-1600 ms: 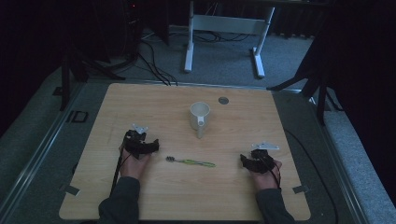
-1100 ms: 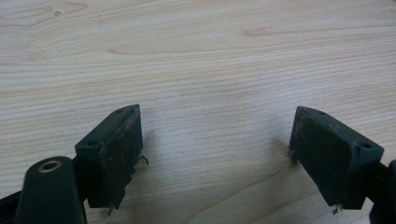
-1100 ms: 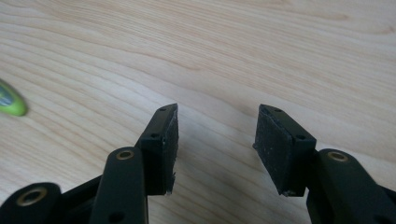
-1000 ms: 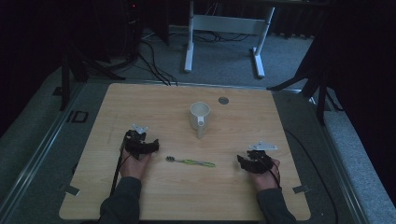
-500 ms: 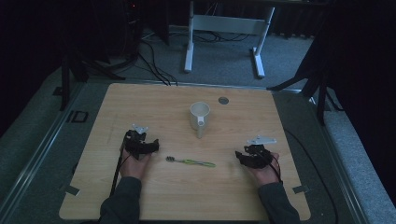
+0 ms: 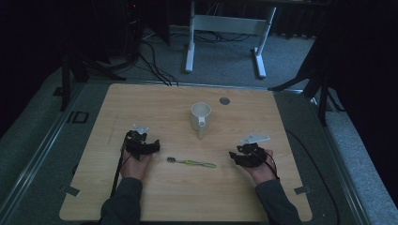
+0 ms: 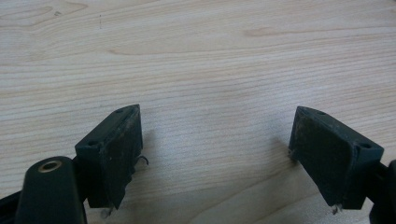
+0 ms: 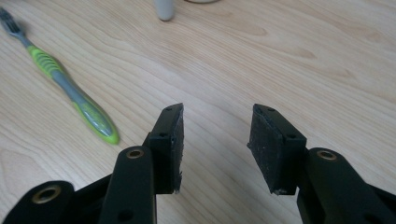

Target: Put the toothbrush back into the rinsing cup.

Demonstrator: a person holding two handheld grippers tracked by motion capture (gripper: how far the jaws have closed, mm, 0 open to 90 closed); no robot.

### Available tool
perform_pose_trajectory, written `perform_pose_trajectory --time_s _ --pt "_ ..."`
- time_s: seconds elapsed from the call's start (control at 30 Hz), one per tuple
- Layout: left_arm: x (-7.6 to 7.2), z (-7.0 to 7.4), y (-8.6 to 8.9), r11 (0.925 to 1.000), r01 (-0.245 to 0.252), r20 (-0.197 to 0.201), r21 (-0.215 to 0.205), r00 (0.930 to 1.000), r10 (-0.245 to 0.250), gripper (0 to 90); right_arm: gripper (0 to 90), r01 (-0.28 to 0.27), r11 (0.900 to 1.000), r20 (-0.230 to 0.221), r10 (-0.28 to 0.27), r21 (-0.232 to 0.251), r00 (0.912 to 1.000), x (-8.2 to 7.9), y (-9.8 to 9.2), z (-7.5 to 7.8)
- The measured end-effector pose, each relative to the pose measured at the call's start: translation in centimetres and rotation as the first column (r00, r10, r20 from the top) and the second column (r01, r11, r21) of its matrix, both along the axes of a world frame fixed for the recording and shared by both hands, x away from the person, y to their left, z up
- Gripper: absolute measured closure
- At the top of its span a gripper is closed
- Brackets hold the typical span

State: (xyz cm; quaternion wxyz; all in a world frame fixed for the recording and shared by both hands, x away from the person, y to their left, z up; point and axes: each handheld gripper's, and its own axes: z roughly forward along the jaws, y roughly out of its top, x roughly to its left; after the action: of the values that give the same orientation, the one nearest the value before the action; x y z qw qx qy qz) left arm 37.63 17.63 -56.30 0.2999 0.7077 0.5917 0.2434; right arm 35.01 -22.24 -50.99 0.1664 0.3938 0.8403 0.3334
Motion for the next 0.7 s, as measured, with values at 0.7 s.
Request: perform_pose_trajectory --time_s 0.7 --pt "0.0 0.0 0.0 1.0 -0.001 0.0 0.0 1.0 0.001 17.8 59.9 -0.186 0.982 -0.039 0.185 -0.027 0.982 1.1 3.9 1.8"
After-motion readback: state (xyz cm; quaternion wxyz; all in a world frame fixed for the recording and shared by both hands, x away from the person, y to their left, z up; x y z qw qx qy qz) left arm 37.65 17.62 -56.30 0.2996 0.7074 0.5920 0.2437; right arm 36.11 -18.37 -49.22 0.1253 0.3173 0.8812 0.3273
